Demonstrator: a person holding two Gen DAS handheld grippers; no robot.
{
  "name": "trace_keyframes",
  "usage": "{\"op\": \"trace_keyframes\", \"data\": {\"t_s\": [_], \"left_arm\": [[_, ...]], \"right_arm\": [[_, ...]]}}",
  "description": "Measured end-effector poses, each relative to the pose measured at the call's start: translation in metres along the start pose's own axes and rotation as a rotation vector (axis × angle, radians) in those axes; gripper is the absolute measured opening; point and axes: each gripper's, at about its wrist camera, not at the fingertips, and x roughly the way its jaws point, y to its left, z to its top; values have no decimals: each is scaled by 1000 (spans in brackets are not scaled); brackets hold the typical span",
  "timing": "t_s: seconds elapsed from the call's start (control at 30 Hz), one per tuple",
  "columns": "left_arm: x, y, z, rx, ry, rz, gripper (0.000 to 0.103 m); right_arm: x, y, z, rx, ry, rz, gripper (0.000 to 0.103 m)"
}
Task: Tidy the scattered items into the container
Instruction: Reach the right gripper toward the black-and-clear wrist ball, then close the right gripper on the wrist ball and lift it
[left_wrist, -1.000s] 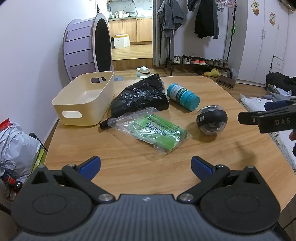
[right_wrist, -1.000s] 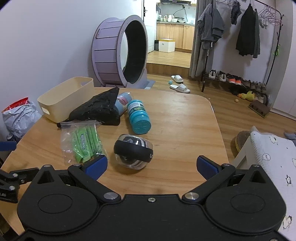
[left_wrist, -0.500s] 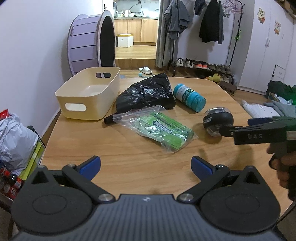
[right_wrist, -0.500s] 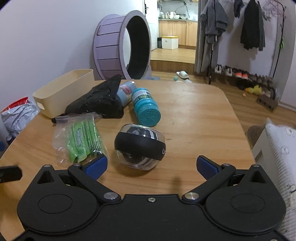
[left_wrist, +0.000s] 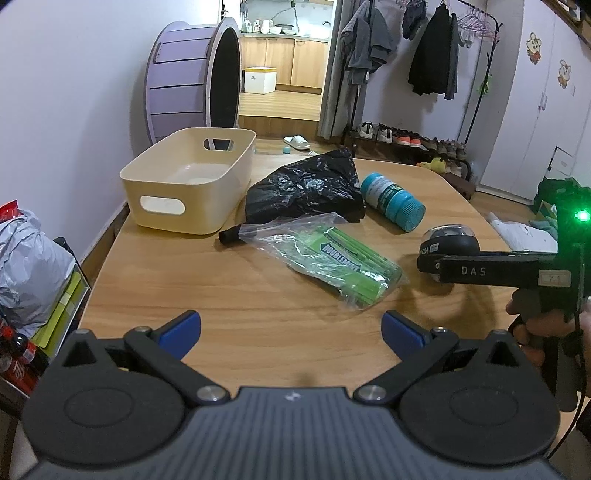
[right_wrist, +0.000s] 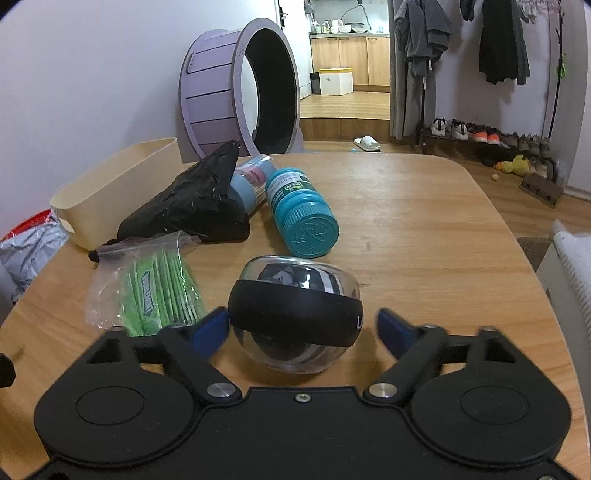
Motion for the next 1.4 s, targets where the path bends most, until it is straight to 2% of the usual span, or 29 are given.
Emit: {"op": "trace_keyframes", "data": {"t_s": [0.03,0.07,0.43,0.67,0.87,1.1,1.23,1.4], "left_arm": [[0,0,0,-2,1,-1,103],[1,0,0,-3,2,-1,103],[5,-1,1,-3,-1,-5,103],[7,-4,5,-7,-8,-18,103],[11,-8,7,8,-8,-31,103],[14,-9,11,11,-11,-34,103],[18,-6,15,-2,-13,-34,103],[19,-6,18,3,-25,-76,103]], "right_arm": [[0,-2,0,9,-1,15,72],[-1,-3,-1,16,-3,30,71],[-14,-8,-4,1,9,30,70],[-27,-8,0,-70,10,22,70],[-26,-3,3,-106,4,30,70],[-6,-1,3,-115,51,60,70],[-9,0,8,-134,28,68,70],[-19,-1,14,-171,-7,86,70]]}}
